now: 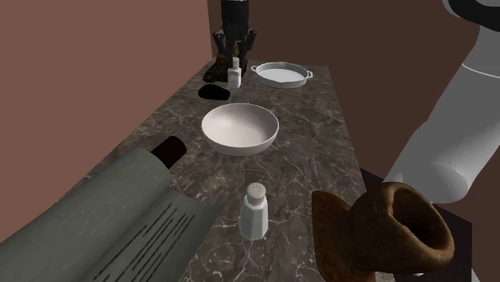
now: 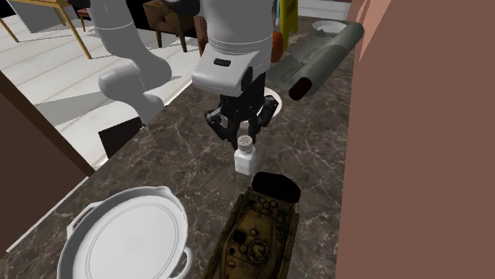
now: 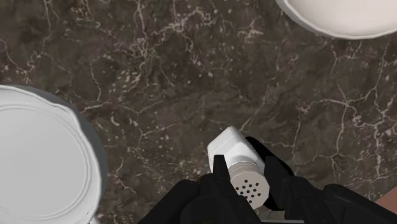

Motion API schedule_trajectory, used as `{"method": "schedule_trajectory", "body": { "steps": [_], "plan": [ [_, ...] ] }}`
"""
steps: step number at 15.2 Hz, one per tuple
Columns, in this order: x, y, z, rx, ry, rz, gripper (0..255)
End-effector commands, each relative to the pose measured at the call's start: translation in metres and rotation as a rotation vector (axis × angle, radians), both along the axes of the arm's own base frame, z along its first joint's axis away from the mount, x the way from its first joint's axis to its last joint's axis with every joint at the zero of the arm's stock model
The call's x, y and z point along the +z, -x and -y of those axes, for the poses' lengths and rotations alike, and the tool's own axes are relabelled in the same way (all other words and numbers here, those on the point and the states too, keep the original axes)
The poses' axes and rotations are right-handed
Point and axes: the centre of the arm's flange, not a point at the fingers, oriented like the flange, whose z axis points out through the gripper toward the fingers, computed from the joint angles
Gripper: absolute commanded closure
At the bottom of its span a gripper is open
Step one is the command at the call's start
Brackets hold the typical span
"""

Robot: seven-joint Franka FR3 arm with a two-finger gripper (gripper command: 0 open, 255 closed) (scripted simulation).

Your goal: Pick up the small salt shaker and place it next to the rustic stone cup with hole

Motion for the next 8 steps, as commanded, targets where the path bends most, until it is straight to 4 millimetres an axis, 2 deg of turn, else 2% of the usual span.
{"method": "schedule_trajectory", "body": {
  "steps": [1, 8],
  "plan": [
    [0.011, 0.001, 0.000, 0.000, 0.000, 0.000, 255],
    [0.048, 0.001, 0.000, 0.000, 0.000, 0.000, 255]
  ]
}}
